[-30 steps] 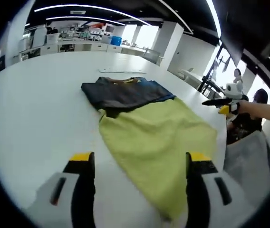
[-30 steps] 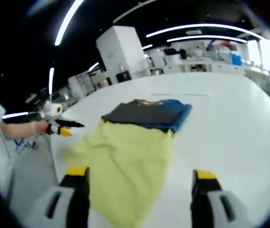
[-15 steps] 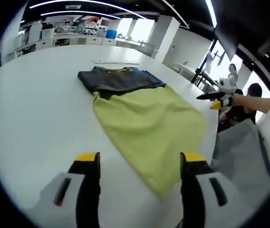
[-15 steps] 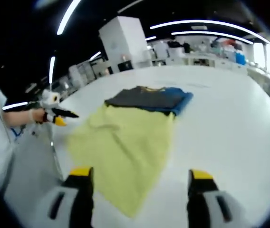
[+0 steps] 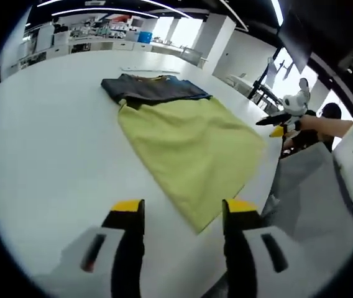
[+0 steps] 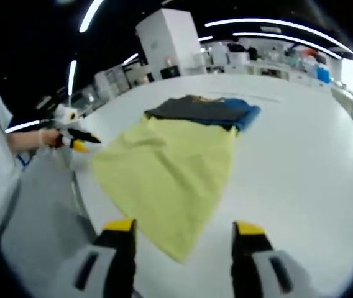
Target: Fold the garment on the visible template until the final outline fits inside the template.
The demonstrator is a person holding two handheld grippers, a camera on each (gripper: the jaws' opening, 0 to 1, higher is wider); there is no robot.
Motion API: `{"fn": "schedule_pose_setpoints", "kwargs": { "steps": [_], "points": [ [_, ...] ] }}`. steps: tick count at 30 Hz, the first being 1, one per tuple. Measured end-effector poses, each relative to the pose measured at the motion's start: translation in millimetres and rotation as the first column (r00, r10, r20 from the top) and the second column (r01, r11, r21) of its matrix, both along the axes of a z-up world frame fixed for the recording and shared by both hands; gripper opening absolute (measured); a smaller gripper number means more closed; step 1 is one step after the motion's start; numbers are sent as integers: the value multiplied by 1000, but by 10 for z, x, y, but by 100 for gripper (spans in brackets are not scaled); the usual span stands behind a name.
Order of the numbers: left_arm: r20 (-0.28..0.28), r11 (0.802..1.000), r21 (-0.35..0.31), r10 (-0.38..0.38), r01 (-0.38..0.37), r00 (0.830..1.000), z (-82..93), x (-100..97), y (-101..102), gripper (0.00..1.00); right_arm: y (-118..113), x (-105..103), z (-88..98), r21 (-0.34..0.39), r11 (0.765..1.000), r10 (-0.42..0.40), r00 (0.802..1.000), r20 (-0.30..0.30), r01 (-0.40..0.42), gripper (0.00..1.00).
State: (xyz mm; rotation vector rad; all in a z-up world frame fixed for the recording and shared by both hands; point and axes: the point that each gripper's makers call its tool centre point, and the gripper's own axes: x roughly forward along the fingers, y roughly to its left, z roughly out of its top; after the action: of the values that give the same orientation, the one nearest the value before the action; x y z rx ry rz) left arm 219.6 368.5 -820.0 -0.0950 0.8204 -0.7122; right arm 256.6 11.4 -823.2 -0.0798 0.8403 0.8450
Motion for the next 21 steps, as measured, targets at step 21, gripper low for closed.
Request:
{"fn": "schedule_pose_setpoints", "kwargs": {
  "steps": [21],
  "points": [
    [-152, 996, -66, 52, -63, 987, -198, -170, -111, 15, 8, -224, -141, 24, 999, -26, 994, -105, 29, 20]
  ]
}}
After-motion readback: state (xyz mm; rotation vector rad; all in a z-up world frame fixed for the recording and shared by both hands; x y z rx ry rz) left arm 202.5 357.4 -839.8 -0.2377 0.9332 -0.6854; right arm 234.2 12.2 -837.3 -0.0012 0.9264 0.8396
